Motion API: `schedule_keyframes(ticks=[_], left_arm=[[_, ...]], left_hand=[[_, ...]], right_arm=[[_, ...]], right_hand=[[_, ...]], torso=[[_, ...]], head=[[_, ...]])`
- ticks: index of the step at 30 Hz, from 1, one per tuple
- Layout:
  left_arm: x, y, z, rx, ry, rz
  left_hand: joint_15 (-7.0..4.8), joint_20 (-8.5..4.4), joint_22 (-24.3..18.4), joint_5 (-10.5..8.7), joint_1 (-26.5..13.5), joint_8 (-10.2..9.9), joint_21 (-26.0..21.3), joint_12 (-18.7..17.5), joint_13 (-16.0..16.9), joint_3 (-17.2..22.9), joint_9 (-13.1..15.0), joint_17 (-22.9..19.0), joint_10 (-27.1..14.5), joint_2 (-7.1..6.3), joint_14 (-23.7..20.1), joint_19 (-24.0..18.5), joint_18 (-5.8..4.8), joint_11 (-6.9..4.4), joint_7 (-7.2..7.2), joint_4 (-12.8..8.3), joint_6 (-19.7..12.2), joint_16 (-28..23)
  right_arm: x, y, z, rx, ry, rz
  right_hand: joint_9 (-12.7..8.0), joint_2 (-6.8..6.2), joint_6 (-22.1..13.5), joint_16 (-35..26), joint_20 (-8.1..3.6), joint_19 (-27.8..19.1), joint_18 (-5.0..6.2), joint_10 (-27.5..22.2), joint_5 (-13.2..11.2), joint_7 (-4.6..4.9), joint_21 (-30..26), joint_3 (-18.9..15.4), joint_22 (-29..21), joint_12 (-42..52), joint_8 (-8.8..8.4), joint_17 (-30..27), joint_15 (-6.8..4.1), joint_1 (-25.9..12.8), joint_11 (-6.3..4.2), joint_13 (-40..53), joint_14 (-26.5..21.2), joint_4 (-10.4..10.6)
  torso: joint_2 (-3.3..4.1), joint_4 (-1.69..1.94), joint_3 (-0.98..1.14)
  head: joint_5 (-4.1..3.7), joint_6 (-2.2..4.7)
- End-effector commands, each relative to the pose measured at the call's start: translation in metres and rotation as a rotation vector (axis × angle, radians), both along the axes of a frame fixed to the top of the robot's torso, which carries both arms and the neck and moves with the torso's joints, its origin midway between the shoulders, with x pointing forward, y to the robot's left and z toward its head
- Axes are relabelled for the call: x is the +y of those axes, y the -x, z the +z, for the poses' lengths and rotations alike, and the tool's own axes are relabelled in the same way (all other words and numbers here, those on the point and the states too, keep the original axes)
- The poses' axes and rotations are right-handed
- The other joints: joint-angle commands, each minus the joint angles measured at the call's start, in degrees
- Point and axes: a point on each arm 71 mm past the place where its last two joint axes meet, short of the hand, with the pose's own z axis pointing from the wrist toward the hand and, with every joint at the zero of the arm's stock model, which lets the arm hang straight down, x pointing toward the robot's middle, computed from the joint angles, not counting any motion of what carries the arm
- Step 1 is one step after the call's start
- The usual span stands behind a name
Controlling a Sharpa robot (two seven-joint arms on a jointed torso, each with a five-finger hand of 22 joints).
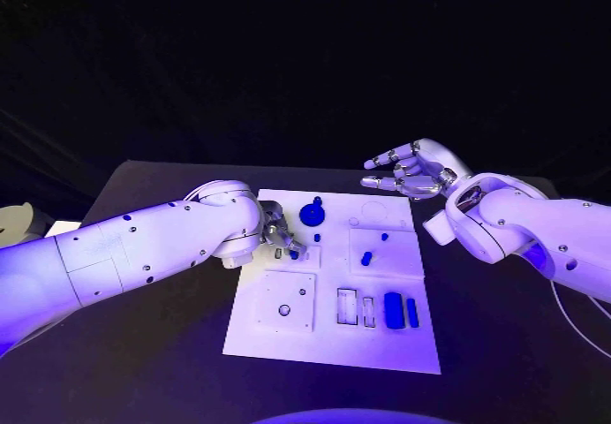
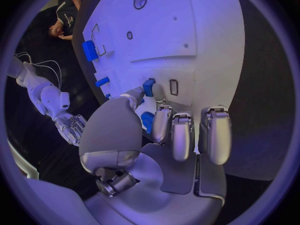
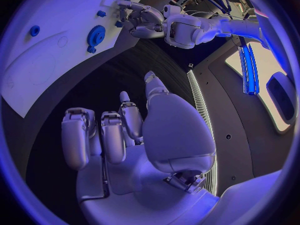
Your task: Assemble the parts on the task board
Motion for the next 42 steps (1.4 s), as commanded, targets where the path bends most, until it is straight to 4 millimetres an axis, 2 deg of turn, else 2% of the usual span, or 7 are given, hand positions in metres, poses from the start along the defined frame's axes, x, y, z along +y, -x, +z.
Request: schedule_keyframes(ticks=[1, 16, 21, 26, 35, 39, 42], left_arm=[[0.004, 0.001, -0.006, 0.033, -0.052, 0.023], [0.003, 0.002, -0.005, 0.03, -0.037, 0.03], [0.004, 0.003, -0.003, 0.021, -0.015, 0.043], [0.008, 0.003, 0.005, 0.0, 0.023, 0.067], [0.016, -0.002, 0.029, -0.04, 0.076, 0.098], [0.022, -0.006, 0.041, -0.03, 0.096, 0.098], [0.028, -0.013, 0.052, -0.015, 0.096, 0.091]], left_hand=[[-0.39, -0.42, 12.4, 0.1, 0.1, -0.4, 0.2, 0.3, 0.4, -0.9, -0.1, 15.1, 0.3, 0.69, 5.9, 4.7, -1.01, -0.08, 0.22, 0.2, 0.1, 0.2], [-0.46, -0.47, 12.7, 0.11, -0.3, -0.5, 0.4, 0.7, 1.0, -7.6, 0.0, 15.1, 0.7, 1.54, 5.9, 4.9, -1.08, -0.2, 0.06, 1.0, 0.8, 0.2], [-0.5, -0.52, 12.7, -2.56, -2.6, -0.6, 0.3, 0.7, 1.1, -13.6, 0.0, 15.1, 0.7, 2.9, 5.9, 4.8, -1.07, -0.23, 0.01, 1.1, 0.9, 0.2], [-0.54, -0.56, 12.6, -3.11, -3.1, -0.6, 0.2, 0.5, 1.0, -18.3, 0.1, 15.1, 0.6, 3.97, 5.9, 4.8, -1.04, -0.23, 0.03, 1.1, 0.8, 0.2], [-0.54, -0.56, 12.4, -3.14, -3.1, -0.7, 0.0, 0.0, 0.5, -20.2, 0.1, 15.1, 0.4, 4.29, 5.9, 4.7, -0.97, -0.19, 0.1, 1.1, 0.6, 0.2], [-0.29, -0.38, 11.3, -2.91, -0.2, -1.7, -0.8, -1.9, -1.3, -20.6, -0.2, 15.1, -0.9, 4.49, 5.9, 4.1, -0.68, 0.25, 0.67, 1.0, -1.1, 0.2], [0.46, 0.18, 9.1, -2.42, 3.8, -4.1, -2.5, -5.2, -4.5, -19.3, -1.6, 15.1, -3.2, 4.35, 5.9, 3.0, -0.11, 1.25, 1.91, 0.8, -3.9, 0.2]], right_arm=[[0.001, 0.001, -0.001, 0.005, 0.01, 0.015], [0.001, 0.001, -0.001, 0.01, 0.013, 0.015], [0.0, 0.0, -0.001, 0.011, 0.013, 0.014], [-0.001, -0.001, -0.002, 0.013, 0.015, 0.01], [-0.002, -0.003, -0.004, 0.016, 0.016, 0.005], [-0.002, -0.004, -0.005, 0.017, 0.017, 0.004], [-0.003, -0.004, -0.005, 0.018, 0.018, 0.002]], right_hand=[[0.0, 0.11, 0.4, -0.3, -0.1, -0.1, 0.41, -0.2, -0.3, 0.07, -0.2, -0.3, 1.2, 0.0, -0.13, 12.7, -0.04, -0.3, -0.29, 3.9, 5.4, 0.0], [0.0, 0.14, 0.4, -0.4, -0.1, -0.1, 0.43, -0.2, -0.4, 0.08, -0.3, -0.6, 1.1, -0.1, -0.15, 12.6, -0.03, -0.5, -0.28, 3.8, 5.3, 0.1], [0.0, 0.14, 0.4, -0.4, -0.1, -0.1, 0.43, -0.2, -0.4, 0.08, -0.3, -0.6, 1.1, -0.1, -0.15, 12.6, -0.03, -0.5, -0.28, 3.8, 5.3, 0.1], [0.0, 0.14, 0.4, -0.4, -0.1, -0.1, 0.43, -0.2, -0.4, 0.08, -0.3, -0.6, 1.1, -0.1, -0.15, 12.6, -0.03, -0.5, -0.28, 3.8, 5.3, 0.1], [0.0, 0.18, 0.4, -0.4, -0.1, -0.1, 0.44, -0.2, -0.4, 0.09, -0.3, -0.7, 1.0, -0.2, -0.16, 12.6, -0.03, -0.7, -0.27, 3.8, 5.3, 0.2], [0.0, 0.18, 0.4, -0.4, -0.1, -0.1, 0.44, -0.2, -0.4, 0.09, -0.3, -0.7, 1.0, -0.2, -0.16, 12.6, -0.03, -0.7, -0.27, 3.8, 5.3, 0.2], [0.0, 0.18, 0.4, -0.4, -0.1, -0.1, 0.44, -0.2, -0.4, 0.09, -0.3, -0.7, 1.0, -0.2, -0.16, 12.6, -0.03, -0.7, -0.27, 3.8, 5.3, 0.2]], torso=[[0.0, 0.02, -0.03], [0.0, 0.04, -0.07], [-0.05, 0.07, -0.06], [-0.15, 0.08, -0.06], [-0.09, -0.02, -0.04], [0.01, -0.02, -0.06], [-0.03, 0.01, -0.03]], head=[[0.01, -0.04], [-0.11, -0.02], [-0.05, 0.03], [0.0, 0.1], [0.28, 0.77], [0.26, 0.99], [0.28, 1.17]])
